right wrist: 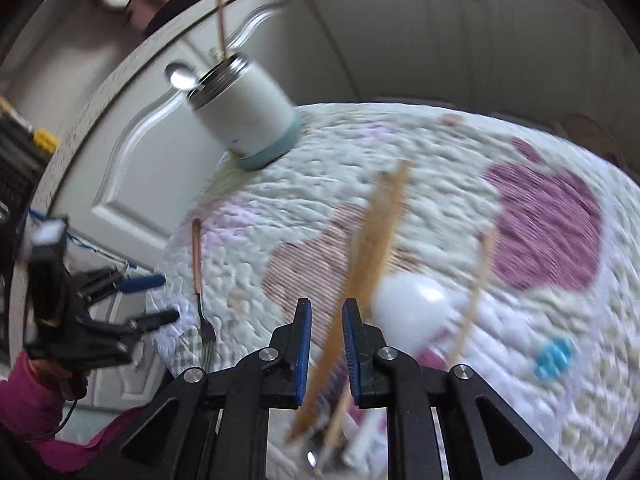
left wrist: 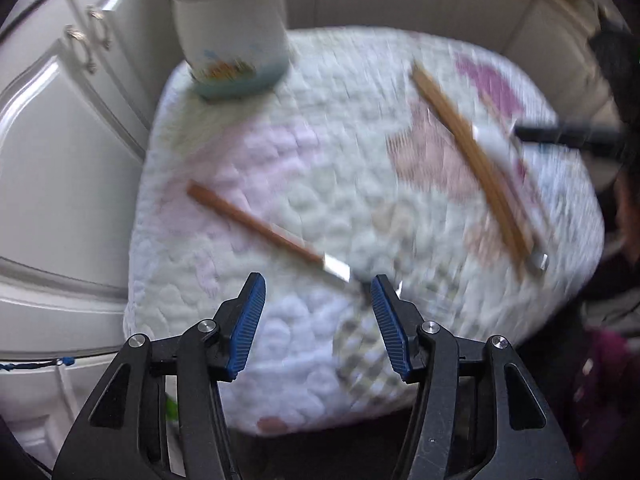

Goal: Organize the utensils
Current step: 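Grasp the metal fork with the left gripper while the right gripper holds the chopstick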

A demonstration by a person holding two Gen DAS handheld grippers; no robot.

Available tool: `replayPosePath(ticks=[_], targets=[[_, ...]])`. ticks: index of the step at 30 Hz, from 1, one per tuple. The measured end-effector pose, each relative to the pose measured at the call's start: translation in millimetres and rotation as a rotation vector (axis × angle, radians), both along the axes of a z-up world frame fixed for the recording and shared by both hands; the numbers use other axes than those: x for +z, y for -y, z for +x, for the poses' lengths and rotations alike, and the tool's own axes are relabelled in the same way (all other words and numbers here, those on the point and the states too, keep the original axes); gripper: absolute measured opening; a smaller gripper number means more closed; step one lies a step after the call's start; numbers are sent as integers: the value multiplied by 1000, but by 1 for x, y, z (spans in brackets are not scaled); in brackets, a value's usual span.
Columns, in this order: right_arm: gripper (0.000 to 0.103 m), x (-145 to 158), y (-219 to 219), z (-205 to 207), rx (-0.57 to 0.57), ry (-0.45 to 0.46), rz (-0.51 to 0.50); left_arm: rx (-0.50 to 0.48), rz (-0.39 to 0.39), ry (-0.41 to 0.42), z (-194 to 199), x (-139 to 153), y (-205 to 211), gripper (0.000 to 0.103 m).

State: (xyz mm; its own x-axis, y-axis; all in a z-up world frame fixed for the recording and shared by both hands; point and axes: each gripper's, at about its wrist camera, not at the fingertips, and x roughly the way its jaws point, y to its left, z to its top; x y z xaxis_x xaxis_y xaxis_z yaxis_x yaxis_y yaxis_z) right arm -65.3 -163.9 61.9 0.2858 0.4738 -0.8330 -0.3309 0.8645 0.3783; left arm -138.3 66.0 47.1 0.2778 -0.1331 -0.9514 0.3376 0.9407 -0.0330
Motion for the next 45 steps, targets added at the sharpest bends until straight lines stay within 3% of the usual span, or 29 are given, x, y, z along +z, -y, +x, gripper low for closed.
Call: replayPosePath(ticks=[2,5,7,14,19,25,27,29,34,37,40,45], targets=[[21,5,15,-8,-25,5,22,-17,11,-30,-7,-6,2,55],[38,8,23,-15,-48,11,46,-12,63,-79,-13,-22,6,55],[39,12,26,-18,-47,18,63,-6,102,-74,-14,-29,13,55],[39,22,36,-20,-64,44,74,25,103,-18,8,-25,55,55],[41,22,54,-18,-120,43,67,95,23,-8,54,-22,83,55],[41,11,69,-12,-195,18,44,200,-79,1,124,-21,92,55],[41,8,72,-10,-207,14,38,208,-106,-12,131,-17,92,55],[41,6,74,-9,-217,12,36,175,-115,7,129,-5,91,55],[41,3,76,-7,-220,2,40,57,-17,81,107,11,79,57],[42,-1,75,-3,-220,-5,50,17,54,115,114,9,80,57],[42,-7,74,1,-224,-9,54,-24,73,123,120,2,80,57],[42,-12,74,4,-235,-13,26,-177,179,136,129,-17,102,57]])
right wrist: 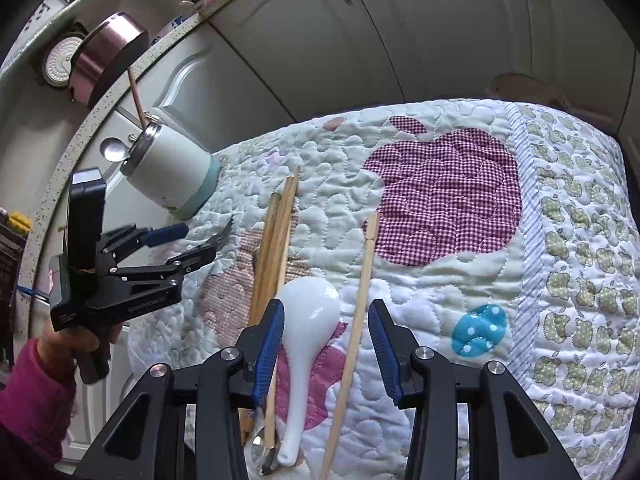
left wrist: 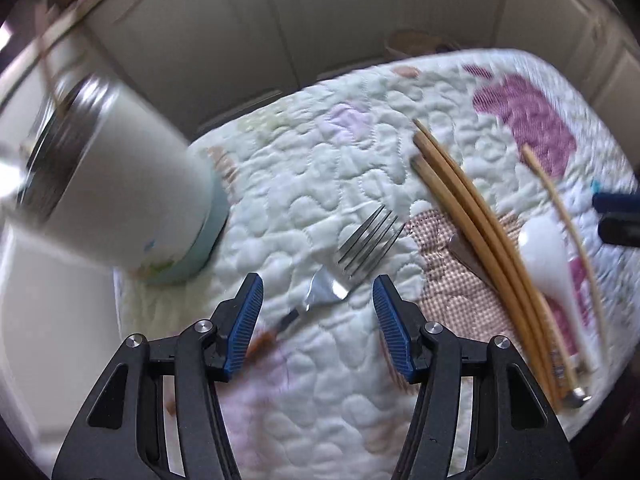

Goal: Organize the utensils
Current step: 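Grasp the metal fork with the left gripper while the right gripper holds the chopstick, then carry the fork with the left gripper while the right gripper carries the wooden chopstick toward the jar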

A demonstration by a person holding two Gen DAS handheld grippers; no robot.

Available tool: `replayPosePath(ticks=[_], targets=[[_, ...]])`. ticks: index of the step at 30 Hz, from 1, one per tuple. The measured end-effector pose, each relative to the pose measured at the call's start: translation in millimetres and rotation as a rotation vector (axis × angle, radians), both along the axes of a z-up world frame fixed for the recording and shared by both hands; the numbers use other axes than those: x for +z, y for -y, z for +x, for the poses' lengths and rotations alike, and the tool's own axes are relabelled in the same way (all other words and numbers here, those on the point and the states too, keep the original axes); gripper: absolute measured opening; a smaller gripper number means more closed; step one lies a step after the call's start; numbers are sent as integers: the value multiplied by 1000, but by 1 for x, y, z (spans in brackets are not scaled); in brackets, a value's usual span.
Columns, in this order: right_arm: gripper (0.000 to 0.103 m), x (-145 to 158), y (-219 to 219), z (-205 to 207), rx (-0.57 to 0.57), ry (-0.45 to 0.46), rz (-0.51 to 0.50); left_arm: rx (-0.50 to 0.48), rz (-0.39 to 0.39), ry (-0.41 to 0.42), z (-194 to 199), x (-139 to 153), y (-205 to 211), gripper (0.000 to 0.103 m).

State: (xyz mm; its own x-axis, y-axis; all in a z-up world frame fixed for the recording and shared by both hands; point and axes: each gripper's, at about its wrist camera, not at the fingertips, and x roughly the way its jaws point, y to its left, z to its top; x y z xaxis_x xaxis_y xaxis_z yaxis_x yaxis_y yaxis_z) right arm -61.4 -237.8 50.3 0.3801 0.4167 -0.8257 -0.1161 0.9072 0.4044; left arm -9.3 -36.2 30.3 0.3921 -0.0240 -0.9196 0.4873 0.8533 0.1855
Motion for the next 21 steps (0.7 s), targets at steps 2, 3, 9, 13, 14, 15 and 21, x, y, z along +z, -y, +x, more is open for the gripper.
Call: replayPosePath(ticks=[2,3,9,13,14,15,21], targets=[[42,-3,-3,6,-8,-12,-47,-31,4,-22,5,-4,8,57],[42,-5,-4,8,-7,-16,-62,-37,7,-30,9,-6,11,57],[33,-22,-21,34,3,-26,-154,-40,-15,-54,30,-9,22,59],[18,-26,-29,45,15,1,-196,-58,-85,-98,33,-7,24,23],[8,-27,-30,46,22,6,-207,-47,-73,-99,35,-8,30,20],[7,-27,-31,46,30,13,-213,-46,-60,-85,32,-7,31,11],[6,-8,-26,29,37,79,-180,45,-218,-102,25,22,2,6]])
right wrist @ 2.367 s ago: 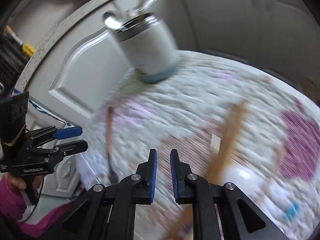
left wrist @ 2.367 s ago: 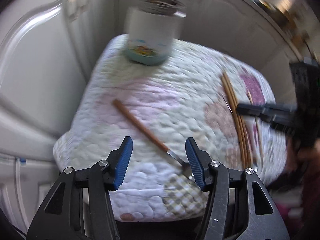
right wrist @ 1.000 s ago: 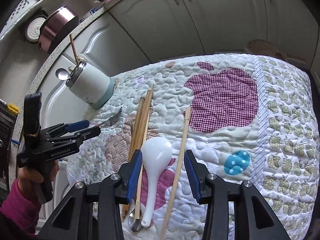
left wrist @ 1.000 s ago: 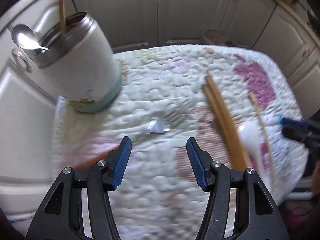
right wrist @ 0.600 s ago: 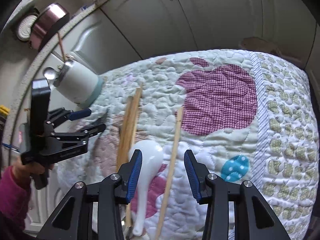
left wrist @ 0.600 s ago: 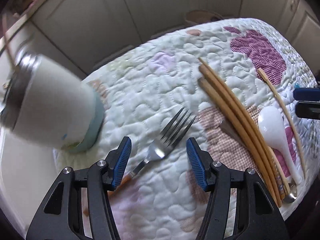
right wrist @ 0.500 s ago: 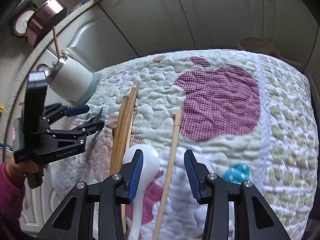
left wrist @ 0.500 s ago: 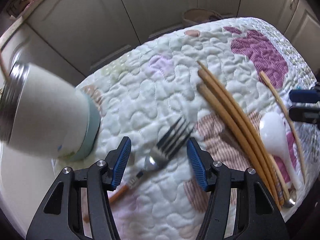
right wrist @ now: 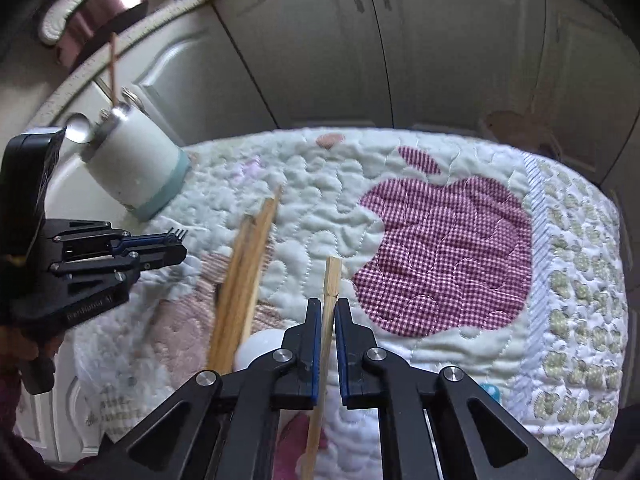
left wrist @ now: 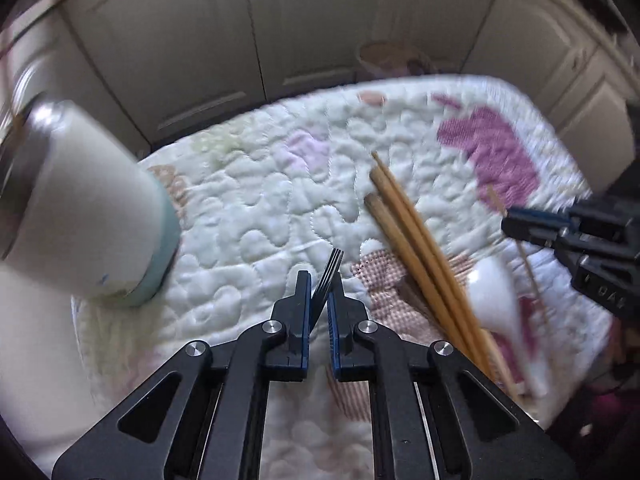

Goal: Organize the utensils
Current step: 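Carry the fork with the left gripper while the right gripper carries the wooden chopstick toward the jar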

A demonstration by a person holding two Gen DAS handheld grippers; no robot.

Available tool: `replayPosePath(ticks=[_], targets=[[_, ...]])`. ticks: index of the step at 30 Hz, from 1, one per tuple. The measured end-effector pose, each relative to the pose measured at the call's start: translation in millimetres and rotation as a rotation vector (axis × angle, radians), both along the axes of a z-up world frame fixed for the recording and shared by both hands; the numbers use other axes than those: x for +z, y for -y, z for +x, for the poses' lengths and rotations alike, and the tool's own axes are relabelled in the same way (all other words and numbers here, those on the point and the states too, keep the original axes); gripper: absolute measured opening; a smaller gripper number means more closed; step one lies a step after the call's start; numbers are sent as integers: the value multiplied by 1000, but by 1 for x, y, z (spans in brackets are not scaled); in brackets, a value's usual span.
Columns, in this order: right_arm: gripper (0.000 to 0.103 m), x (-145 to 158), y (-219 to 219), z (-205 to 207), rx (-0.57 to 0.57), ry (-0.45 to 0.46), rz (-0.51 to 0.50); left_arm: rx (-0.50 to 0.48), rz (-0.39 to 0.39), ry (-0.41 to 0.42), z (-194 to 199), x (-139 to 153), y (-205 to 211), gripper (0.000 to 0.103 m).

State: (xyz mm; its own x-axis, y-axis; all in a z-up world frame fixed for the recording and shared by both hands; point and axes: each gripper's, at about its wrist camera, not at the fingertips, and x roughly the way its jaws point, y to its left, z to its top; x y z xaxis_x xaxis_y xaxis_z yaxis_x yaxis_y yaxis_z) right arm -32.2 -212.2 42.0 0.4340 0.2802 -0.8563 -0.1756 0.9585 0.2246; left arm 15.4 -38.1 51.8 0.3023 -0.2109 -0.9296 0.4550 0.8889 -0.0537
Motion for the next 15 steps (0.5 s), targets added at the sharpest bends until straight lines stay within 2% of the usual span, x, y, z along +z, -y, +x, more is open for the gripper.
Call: replayPosePath(ticks=[3,12,15], targets=[[6,17,1,-9,13,42,6,55,-95,0,-5,23,-21,5],[5,81,-1,-37,54,161,65,171,-276,73,-41,100,-63,4],[5,99,-10,-43,73,200,72,208,-325,79,-44,115,-75,2]])
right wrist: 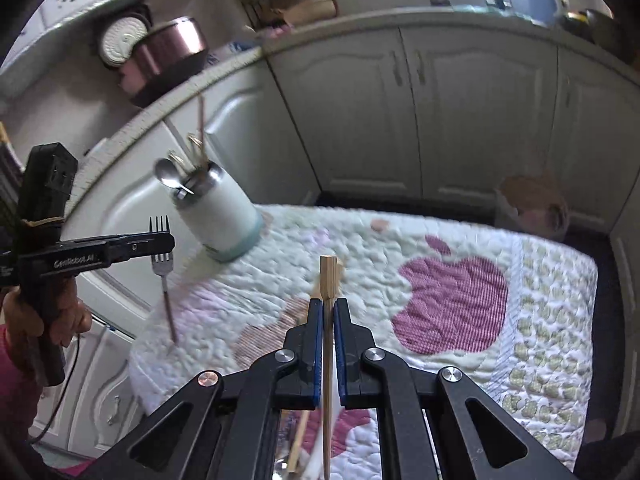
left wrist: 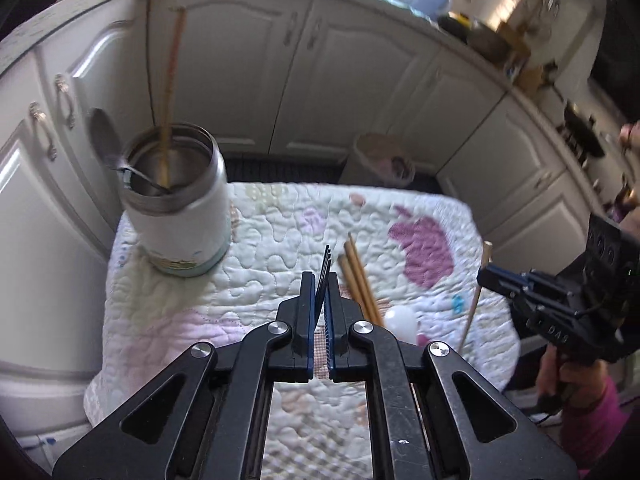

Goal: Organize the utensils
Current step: 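Carry the fork with the left gripper while the right gripper carries the wooden chopstick toward the jar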

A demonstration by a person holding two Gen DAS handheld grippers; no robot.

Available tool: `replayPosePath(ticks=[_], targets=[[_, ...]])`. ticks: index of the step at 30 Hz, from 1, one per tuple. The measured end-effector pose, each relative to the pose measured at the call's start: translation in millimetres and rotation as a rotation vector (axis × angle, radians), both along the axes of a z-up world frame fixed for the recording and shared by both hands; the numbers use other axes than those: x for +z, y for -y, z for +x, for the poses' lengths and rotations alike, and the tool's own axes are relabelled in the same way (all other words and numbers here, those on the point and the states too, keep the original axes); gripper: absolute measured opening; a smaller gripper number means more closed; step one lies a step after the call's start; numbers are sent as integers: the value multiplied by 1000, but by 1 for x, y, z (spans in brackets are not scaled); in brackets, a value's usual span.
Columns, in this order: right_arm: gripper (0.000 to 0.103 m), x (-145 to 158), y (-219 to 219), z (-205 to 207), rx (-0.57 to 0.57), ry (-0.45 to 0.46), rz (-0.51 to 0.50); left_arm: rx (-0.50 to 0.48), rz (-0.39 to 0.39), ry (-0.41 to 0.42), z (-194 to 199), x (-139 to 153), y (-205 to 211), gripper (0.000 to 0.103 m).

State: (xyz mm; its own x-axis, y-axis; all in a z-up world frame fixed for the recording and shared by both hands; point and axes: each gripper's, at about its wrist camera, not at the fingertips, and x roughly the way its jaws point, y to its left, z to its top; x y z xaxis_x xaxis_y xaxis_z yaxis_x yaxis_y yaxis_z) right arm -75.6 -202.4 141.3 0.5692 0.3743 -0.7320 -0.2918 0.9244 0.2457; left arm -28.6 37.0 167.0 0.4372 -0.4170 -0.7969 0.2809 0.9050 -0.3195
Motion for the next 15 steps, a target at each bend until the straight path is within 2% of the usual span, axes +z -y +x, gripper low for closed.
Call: replayPosePath(ticks=[9,12,15], targets=[[5,43,-21,-8,59,92,6,46,-66,61,-12,45,-20,1],[5,51,-28,-2,71,108,8,51,-54,98,-14,60,-21,1],[5,59,-35,2,84,122,1,56,-52,82,-10,56,-21,1]])
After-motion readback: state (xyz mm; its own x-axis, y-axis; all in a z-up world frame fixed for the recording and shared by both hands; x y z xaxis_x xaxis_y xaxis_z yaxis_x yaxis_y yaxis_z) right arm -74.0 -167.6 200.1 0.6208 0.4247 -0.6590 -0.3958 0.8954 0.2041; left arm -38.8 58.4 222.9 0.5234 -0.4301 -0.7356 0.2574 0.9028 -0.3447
